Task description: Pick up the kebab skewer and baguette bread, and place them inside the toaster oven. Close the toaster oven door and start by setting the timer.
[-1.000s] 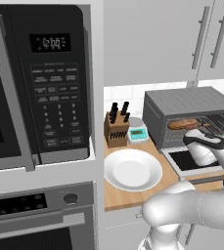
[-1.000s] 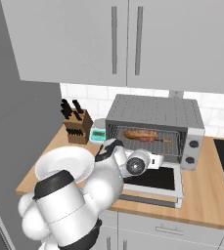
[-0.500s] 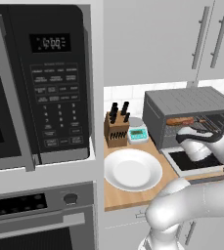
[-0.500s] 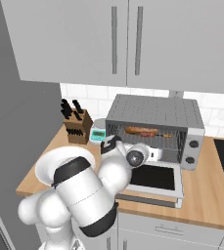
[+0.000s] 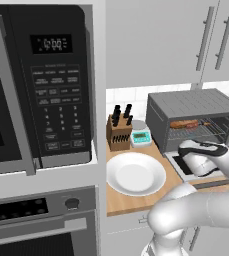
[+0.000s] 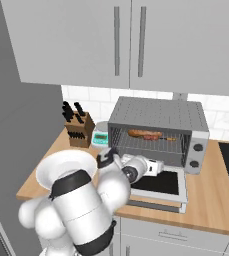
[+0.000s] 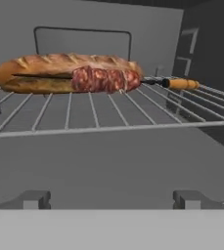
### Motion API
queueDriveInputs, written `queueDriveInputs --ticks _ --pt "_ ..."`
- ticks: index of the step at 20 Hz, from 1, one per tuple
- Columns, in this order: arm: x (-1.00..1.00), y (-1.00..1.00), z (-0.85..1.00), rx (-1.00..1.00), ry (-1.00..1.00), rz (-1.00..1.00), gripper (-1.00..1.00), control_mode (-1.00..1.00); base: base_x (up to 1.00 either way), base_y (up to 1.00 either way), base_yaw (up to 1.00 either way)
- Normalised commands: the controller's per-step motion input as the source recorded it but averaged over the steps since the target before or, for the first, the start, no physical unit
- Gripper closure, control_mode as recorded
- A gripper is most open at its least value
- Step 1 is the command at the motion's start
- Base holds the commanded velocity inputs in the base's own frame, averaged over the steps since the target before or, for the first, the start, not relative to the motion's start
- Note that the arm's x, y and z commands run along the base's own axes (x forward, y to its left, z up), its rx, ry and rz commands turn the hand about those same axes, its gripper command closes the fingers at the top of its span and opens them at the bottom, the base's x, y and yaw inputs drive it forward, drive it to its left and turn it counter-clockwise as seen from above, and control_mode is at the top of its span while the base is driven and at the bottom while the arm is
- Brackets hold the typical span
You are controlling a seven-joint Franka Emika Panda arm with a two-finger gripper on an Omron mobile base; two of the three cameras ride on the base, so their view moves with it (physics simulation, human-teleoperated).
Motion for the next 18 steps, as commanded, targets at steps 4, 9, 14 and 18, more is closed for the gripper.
queueDriveInputs --ticks 4,9,14,18 --pt "-0.55 -0.38 0.15 0.00 0.00 0.00 -1.00 -1.00 0.00 0.00 0.00" --pt "-0.46 -0.45 0.22 0.00 0.05 0.00 -1.00 -1.00 0.00 0.00 0.00" --pt "-0.55 -0.62 0.05 0.00 0.05 0.00 -1.00 -1.00 0.00 0.00 0.00" --pt "-0.90 -0.55 -0.09 0.00 0.04 0.00 -1.00 -1.00 0.00 0.00 0.00"
